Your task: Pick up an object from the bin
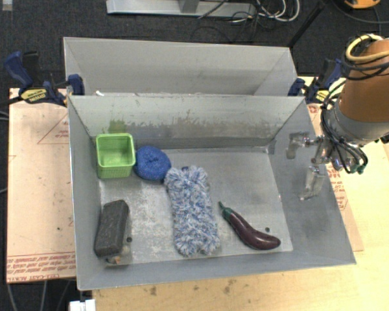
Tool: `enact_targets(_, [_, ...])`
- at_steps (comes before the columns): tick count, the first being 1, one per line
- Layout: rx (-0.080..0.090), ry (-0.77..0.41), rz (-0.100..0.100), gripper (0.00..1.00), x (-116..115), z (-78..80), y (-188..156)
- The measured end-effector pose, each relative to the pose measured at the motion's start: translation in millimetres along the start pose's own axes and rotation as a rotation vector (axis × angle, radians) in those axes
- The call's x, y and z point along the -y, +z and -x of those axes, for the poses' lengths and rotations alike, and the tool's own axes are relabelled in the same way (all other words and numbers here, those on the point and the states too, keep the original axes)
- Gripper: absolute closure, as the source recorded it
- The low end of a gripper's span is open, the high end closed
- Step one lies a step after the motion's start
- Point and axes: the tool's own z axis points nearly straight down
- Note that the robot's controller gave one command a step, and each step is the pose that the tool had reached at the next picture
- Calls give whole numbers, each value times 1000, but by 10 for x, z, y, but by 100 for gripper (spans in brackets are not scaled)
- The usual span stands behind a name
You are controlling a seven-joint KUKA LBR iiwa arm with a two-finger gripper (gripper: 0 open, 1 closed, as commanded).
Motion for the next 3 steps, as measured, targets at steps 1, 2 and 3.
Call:
enact_targets(1, [8, -3, -2, 0, -5, 15, -47])
enact_targets(2, [13, -70, -4, 0, -190, 71, 315])
enact_targets(3, [12, -150, -2, 0, -332, 108, 997])
